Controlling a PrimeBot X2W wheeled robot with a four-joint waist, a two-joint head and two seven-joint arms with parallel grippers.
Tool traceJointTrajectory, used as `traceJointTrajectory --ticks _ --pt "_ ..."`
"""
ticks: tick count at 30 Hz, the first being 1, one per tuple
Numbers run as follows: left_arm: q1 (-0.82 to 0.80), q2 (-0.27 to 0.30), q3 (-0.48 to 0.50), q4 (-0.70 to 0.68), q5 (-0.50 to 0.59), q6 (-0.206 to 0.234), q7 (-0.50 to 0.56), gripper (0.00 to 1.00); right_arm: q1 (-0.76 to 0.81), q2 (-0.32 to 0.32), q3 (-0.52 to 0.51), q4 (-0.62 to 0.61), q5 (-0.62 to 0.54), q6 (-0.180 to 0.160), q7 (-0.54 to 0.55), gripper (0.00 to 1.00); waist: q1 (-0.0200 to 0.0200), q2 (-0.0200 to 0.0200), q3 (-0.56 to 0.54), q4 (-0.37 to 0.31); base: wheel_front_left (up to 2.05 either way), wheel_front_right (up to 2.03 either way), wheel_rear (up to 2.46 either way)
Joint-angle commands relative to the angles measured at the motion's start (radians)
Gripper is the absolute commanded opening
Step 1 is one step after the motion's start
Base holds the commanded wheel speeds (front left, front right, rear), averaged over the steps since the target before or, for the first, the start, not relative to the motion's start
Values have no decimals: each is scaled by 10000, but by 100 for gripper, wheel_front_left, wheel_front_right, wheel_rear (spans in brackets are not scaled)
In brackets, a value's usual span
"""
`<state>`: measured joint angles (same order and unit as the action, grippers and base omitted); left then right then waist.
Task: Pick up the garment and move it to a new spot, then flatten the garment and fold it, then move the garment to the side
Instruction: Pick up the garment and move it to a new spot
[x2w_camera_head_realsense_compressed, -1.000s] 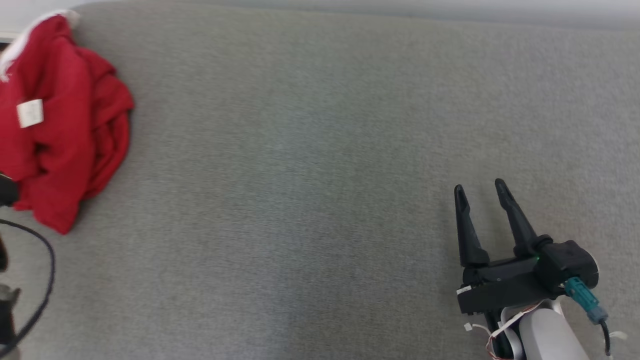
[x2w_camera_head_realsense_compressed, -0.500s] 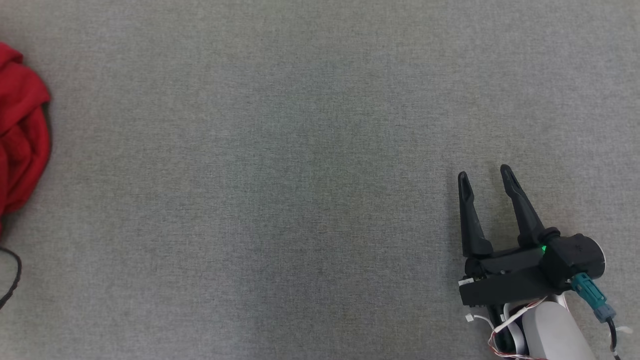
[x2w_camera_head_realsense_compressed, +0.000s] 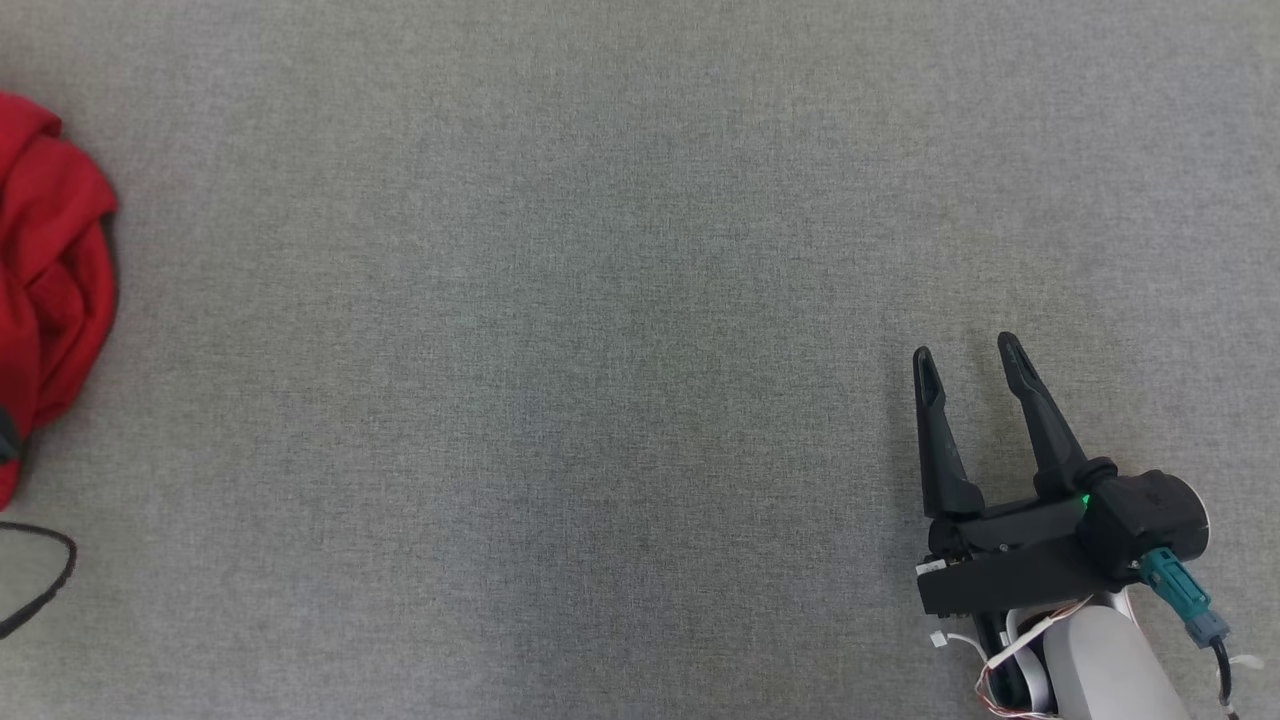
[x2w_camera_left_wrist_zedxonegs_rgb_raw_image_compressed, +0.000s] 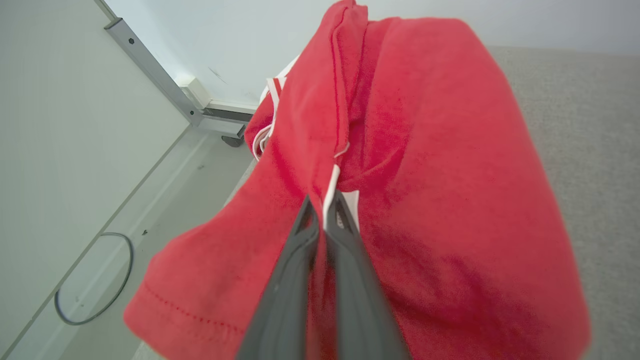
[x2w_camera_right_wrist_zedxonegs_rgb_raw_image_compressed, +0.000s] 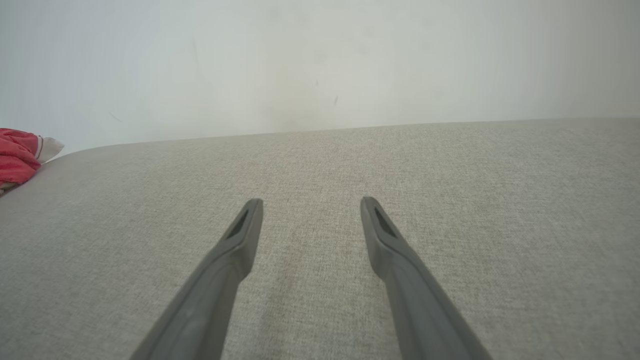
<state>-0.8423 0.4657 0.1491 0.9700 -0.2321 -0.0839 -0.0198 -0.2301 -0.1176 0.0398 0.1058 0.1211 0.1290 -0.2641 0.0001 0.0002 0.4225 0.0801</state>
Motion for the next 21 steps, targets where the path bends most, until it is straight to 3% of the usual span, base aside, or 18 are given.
traceJointTrajectory --ticks 1,12,21 --pt "-221 20 -24 8 101 120 -316 0 80 14 30 25 6 34 -6 100 -1 -2 -96 7 0 0 0" --pt "-1278 38 -341 -756 211 10 -1979 0 245 272 94 189 250 34 -5 100 -1 -2 -907 104 0 0 0" --pt "-2630 -287 -1263 -2944 560 -160 -1913 0 411 595 175 446 522 34 -5 100 -1 -2 -1842 -373 0 0 0"
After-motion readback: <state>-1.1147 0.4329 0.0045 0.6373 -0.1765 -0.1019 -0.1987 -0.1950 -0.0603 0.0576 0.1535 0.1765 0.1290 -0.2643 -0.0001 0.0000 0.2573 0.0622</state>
